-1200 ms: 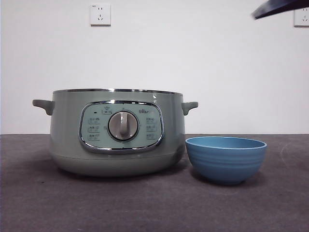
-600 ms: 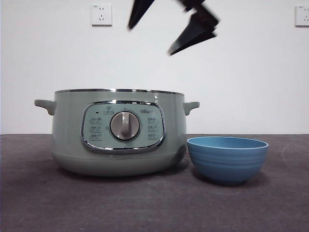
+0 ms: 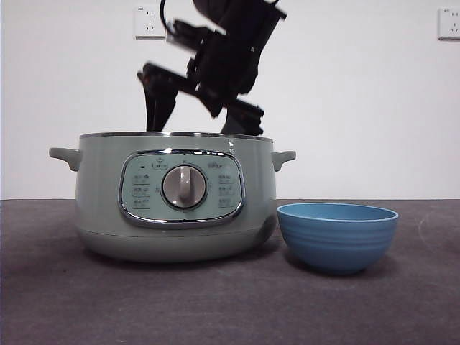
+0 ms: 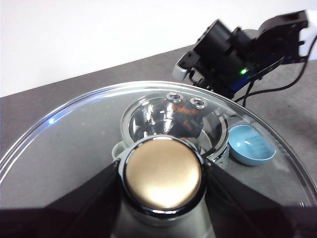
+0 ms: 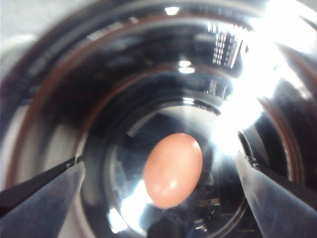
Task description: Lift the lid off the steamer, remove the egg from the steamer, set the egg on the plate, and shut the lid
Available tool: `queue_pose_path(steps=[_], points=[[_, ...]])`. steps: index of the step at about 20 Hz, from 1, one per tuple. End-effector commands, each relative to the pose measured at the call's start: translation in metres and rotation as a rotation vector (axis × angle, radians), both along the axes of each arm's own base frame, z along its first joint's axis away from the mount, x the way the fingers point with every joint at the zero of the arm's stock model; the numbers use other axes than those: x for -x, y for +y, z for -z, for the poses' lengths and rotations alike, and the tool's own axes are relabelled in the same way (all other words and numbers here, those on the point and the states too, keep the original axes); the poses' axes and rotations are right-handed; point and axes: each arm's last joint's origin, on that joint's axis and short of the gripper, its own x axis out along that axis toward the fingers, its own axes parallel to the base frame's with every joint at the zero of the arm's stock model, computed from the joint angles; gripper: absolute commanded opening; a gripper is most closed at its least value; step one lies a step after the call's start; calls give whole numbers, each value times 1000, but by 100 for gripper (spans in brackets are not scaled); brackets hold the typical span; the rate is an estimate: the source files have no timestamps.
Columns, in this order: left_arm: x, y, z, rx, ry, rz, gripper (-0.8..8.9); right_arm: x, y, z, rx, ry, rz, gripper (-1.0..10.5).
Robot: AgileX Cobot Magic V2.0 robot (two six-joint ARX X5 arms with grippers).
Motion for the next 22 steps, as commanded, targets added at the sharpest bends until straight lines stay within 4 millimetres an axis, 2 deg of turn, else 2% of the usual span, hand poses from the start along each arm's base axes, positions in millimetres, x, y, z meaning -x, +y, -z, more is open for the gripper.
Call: queue_pose_path(steps=[1, 9, 12, 14, 16, 18, 20, 22], points=[[4, 2, -7, 22, -63, 7, -8, -5, 5, 14, 20, 4, 2, 558], [4, 2, -7, 17, -65, 9, -8, -13, 12, 49, 64, 55, 0, 528], [4, 2, -7, 17, -65, 9, -8, -14, 13, 53, 71, 64, 0, 372], [4, 2, -7, 17, -65, 9, -8, -14, 13, 55, 69, 72, 11, 366], [4, 2, -7, 17, -65, 9, -8, -14, 13, 55, 64, 78, 11, 210], [4, 2, -7, 17, -65, 9, -8, -13, 13, 55, 68, 84, 12, 152], [4, 2, -7, 17, -65, 9, -8, -13, 13, 55, 66, 84, 11, -14], [4, 2, -7, 18, -65, 8, -8, -14, 13, 55, 63, 79, 11, -12]])
